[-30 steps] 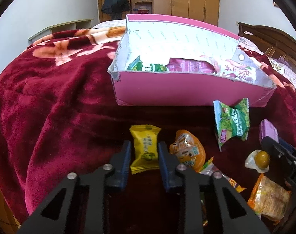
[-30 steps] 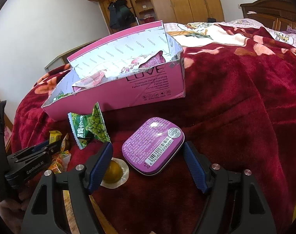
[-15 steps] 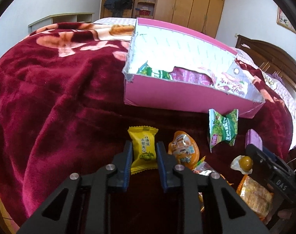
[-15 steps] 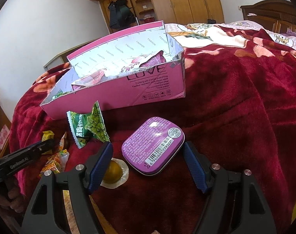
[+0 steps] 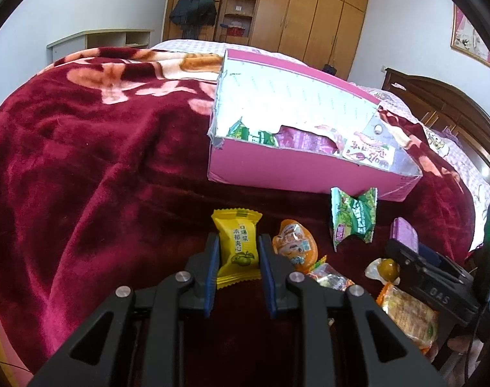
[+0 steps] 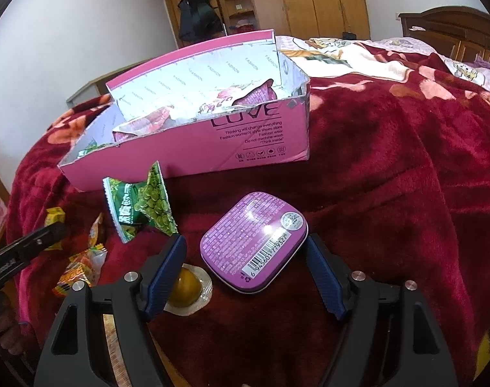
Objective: Organize snacks
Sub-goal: 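Lift the yellow packet with the left tool while the right tool grasps the purple tin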
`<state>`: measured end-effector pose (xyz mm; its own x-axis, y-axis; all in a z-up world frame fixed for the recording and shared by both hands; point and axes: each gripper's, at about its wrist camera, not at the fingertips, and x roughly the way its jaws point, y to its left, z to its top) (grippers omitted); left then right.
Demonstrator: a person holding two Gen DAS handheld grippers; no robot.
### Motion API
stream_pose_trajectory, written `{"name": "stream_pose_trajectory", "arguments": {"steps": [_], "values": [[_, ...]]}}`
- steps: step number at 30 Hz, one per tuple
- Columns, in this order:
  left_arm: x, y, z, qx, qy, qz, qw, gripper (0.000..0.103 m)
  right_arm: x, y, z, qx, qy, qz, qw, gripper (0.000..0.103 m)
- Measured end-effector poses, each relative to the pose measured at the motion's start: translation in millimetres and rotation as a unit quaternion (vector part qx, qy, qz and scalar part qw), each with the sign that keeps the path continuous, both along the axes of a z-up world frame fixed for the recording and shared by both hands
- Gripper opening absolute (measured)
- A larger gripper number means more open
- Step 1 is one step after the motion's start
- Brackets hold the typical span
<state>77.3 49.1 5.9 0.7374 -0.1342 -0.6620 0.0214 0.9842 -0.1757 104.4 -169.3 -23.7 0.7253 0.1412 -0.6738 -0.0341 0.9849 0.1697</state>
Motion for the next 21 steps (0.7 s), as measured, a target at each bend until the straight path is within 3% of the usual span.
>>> {"name": "stream_pose_trajectory", "arguments": {"steps": [1,21], "values": [[0,0,1,-0.001,-0.001,-0.001,1.0000,0.025,0,0,0,-0.006,0.002,-0.008,1.000,0.065],[-9,-3,22,-0.006,-0.024,-0.012,0.9996,0.025,-17,-16,29,0.037,-0.034,-0.004,0.999,0.064]]}}
